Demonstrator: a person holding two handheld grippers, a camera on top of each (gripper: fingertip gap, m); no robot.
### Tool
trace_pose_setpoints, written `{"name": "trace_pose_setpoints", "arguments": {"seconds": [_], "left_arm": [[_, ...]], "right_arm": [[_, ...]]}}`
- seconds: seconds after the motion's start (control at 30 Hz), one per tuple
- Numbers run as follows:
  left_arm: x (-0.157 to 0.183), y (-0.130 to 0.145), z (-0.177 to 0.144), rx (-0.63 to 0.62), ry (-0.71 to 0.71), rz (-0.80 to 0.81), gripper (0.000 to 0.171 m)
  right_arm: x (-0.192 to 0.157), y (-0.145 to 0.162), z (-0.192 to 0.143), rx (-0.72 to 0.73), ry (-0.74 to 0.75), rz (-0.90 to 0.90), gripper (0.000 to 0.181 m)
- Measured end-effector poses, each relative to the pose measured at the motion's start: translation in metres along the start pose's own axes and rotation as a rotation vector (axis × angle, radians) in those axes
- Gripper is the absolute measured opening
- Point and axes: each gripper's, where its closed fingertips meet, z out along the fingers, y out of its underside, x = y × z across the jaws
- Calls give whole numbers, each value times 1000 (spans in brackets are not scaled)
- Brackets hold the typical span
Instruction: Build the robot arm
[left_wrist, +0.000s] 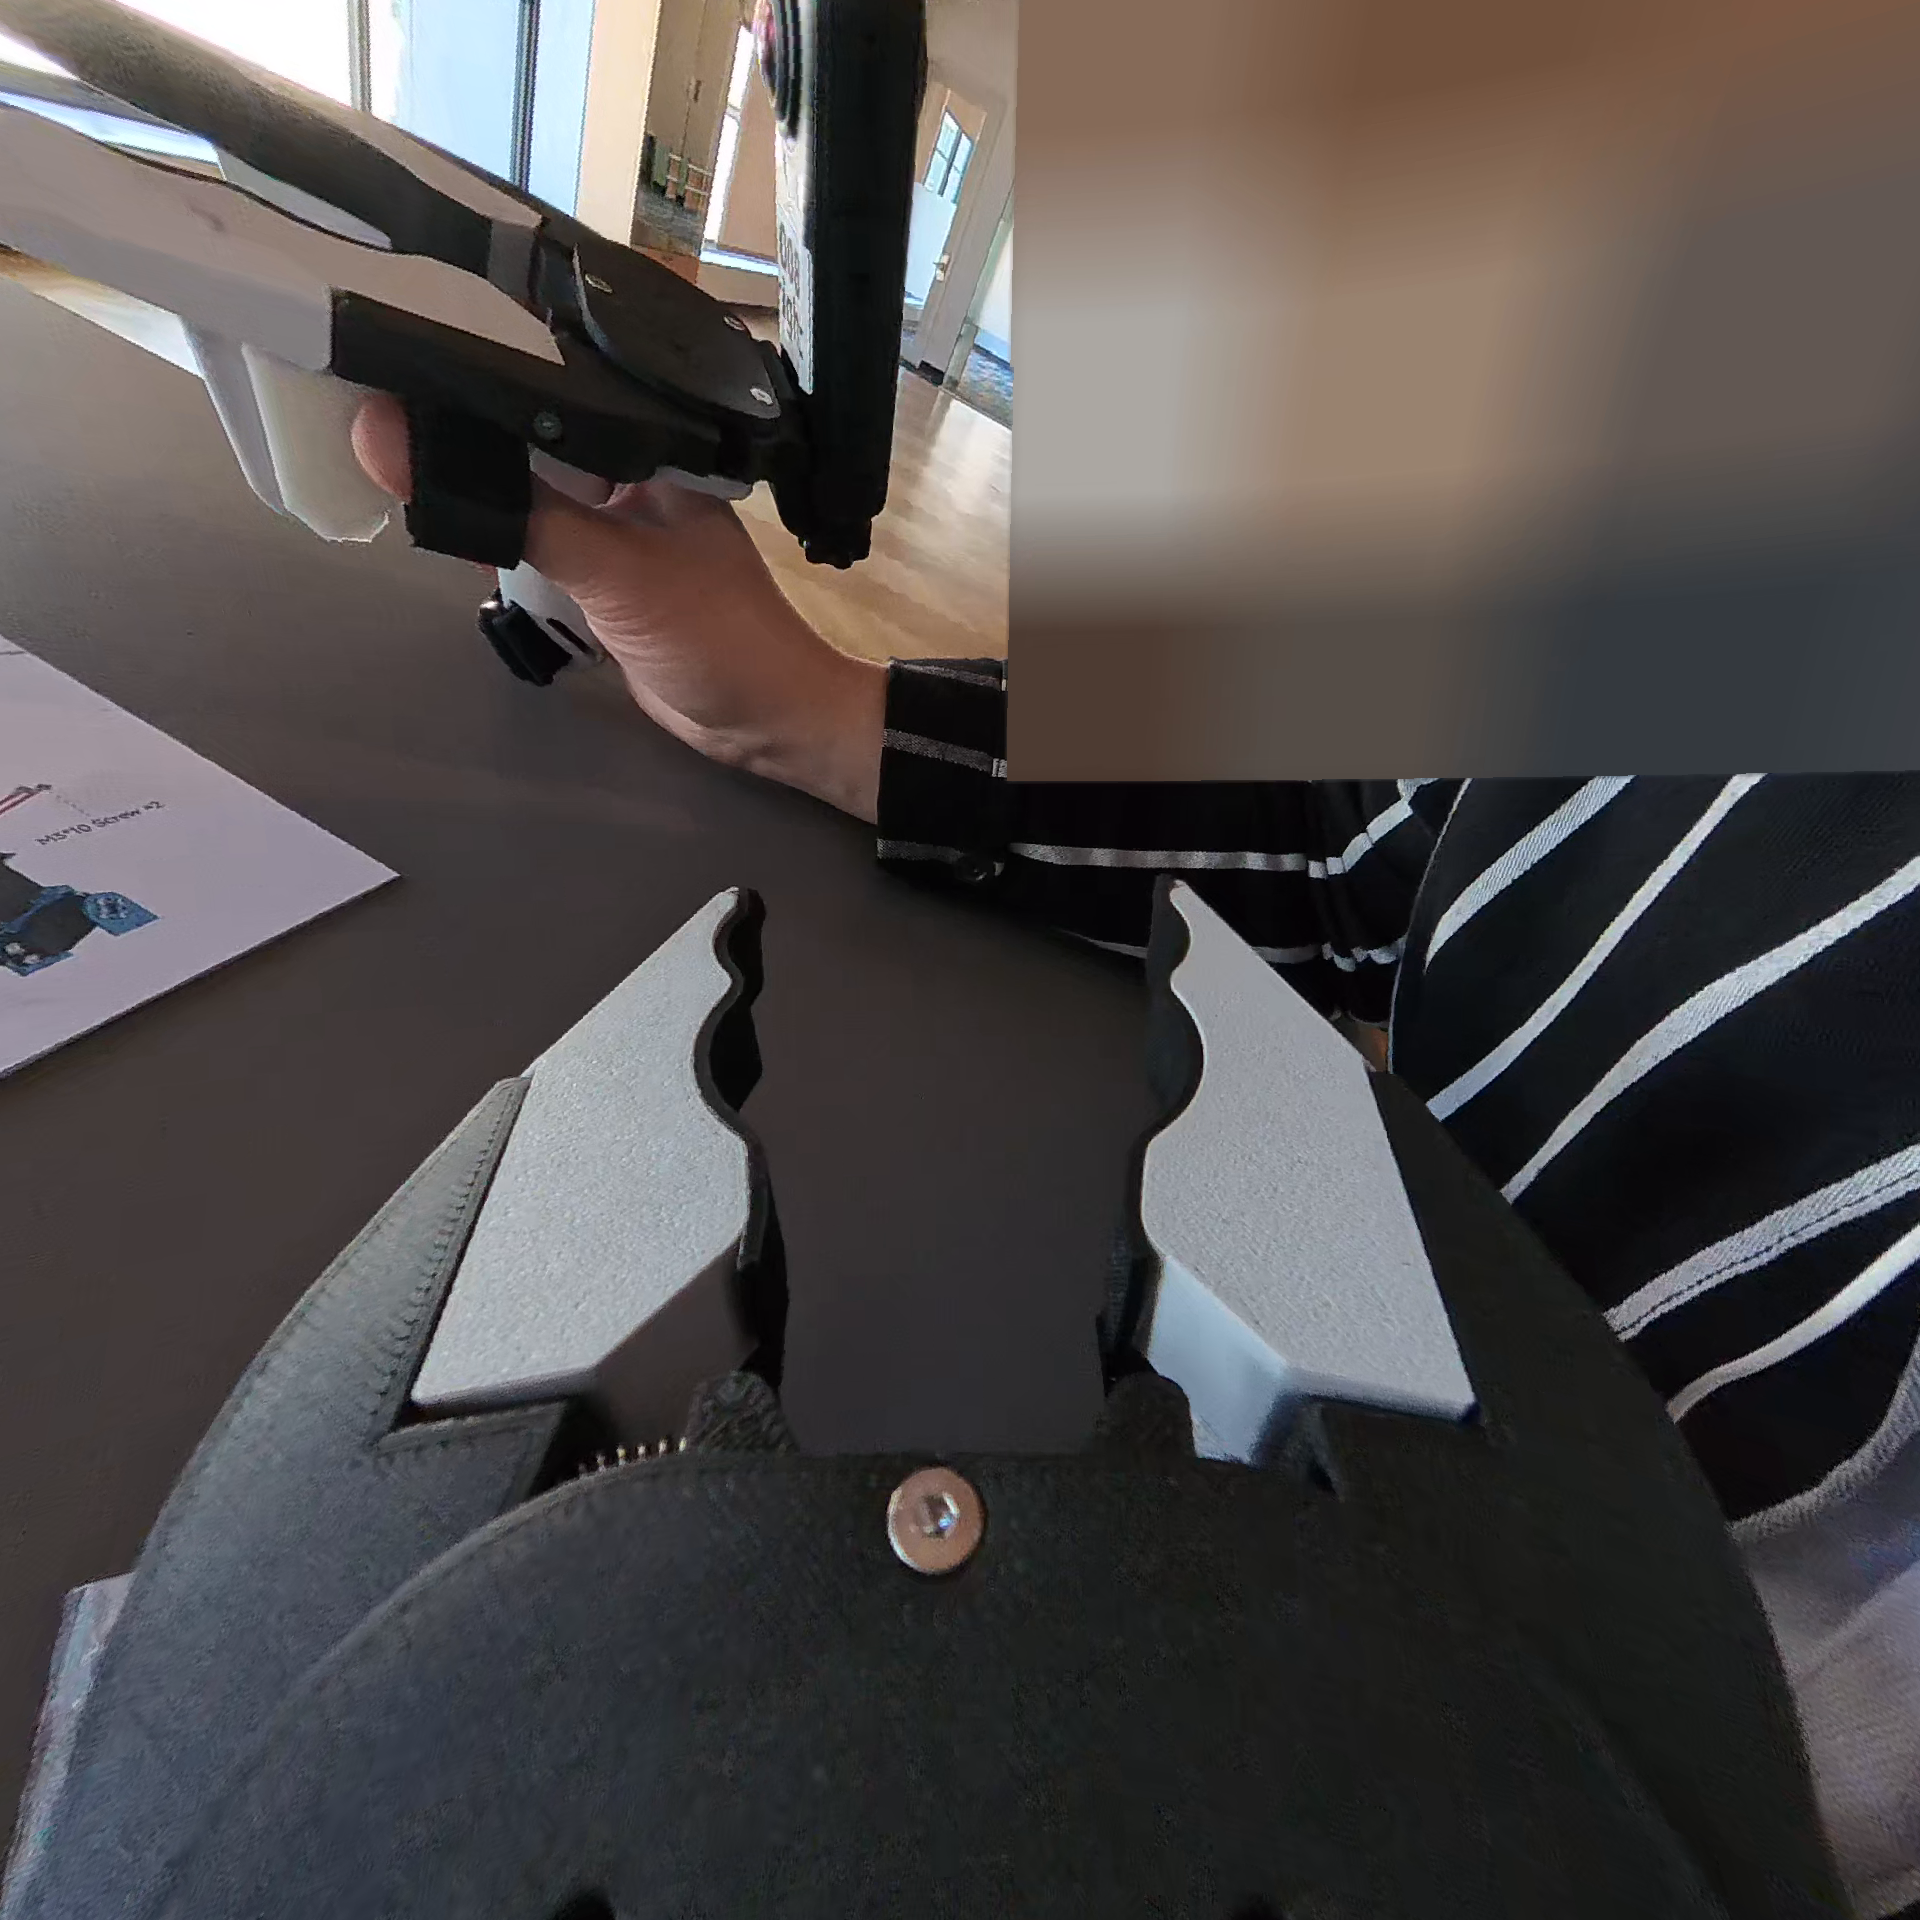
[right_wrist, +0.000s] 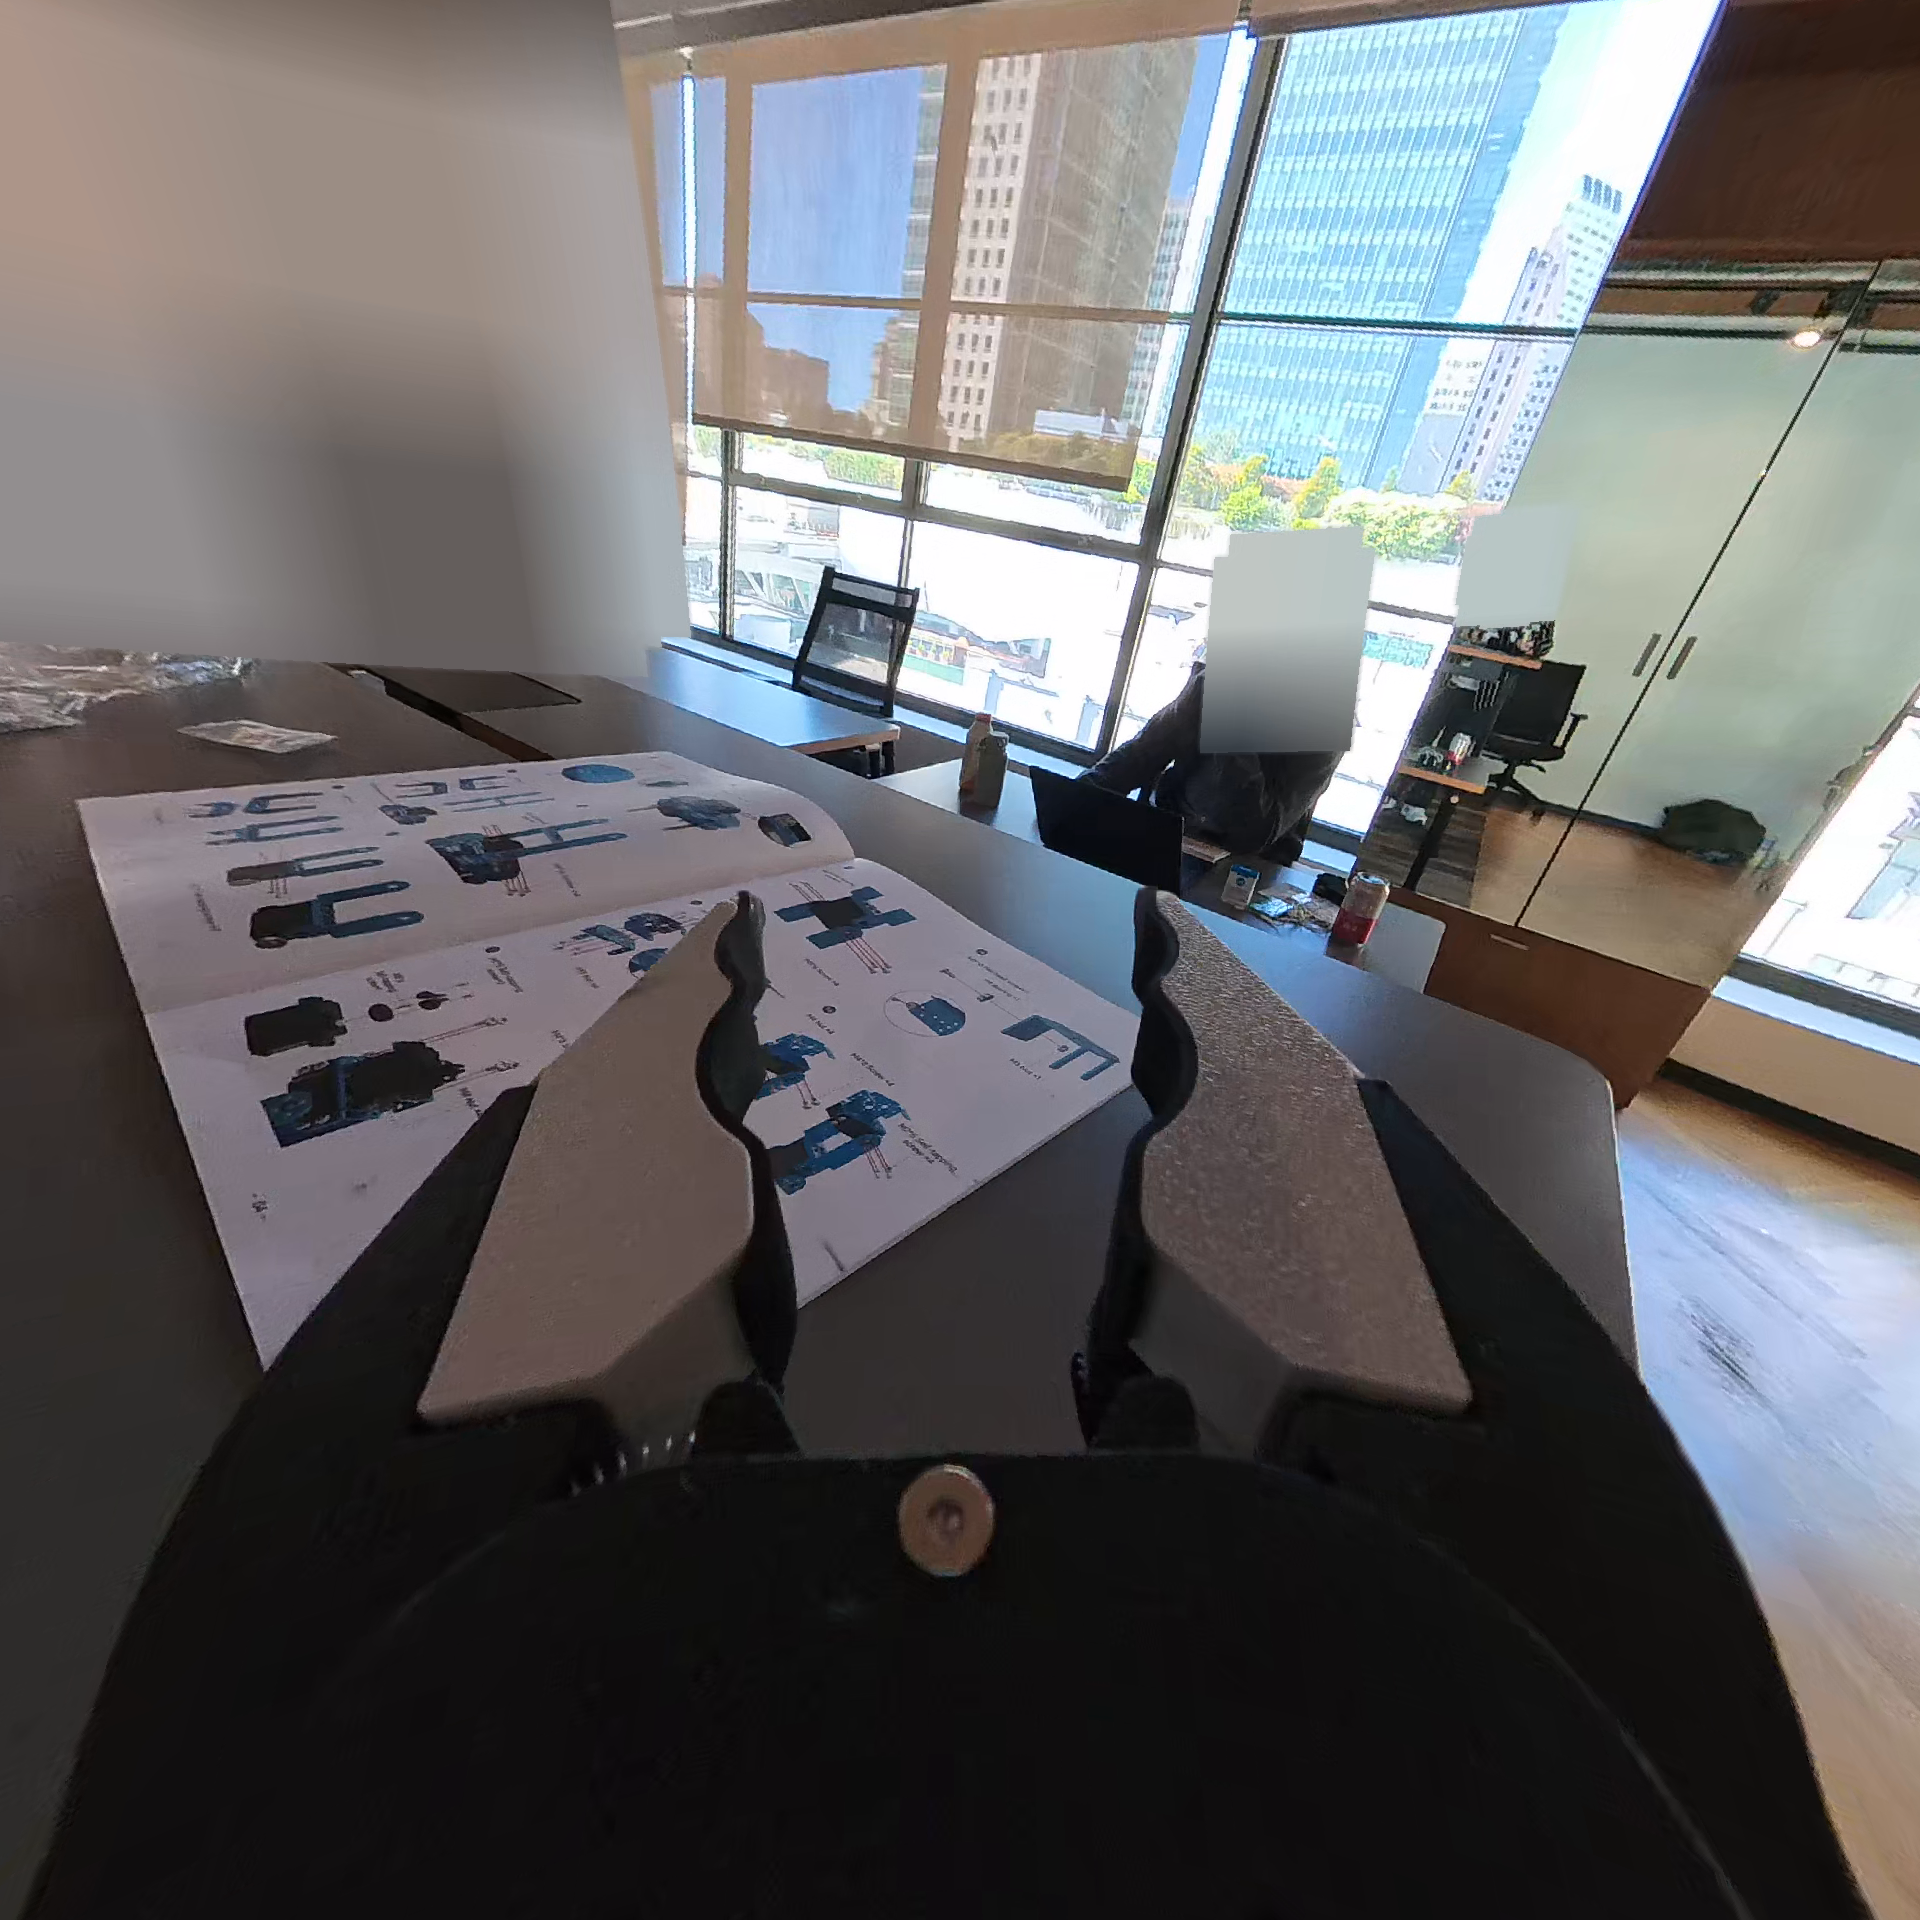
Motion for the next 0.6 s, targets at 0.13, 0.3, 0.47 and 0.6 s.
{"name": "trace_pose_setpoints", "arguments": {"seconds": [0.13, 0.3, 0.47, 0.6], "left_arm": [[1, -1, 0, 6, 6, 1, 75], [2, -1, 0, 10, 17, -3, 75], [4, -2, 0, 15, 31, 0, 74], [4, -3, 0, 21, 33, -5, 74]], "right_arm": [[-3, -1, 1, 5, -2, -48, 71], [-11, 0, 2, 7, -61, 17, 66], [-13, 5, 4, -16, -87, 48, 66], [-16, 7, 5, -25, -93, 7, 63]]}}
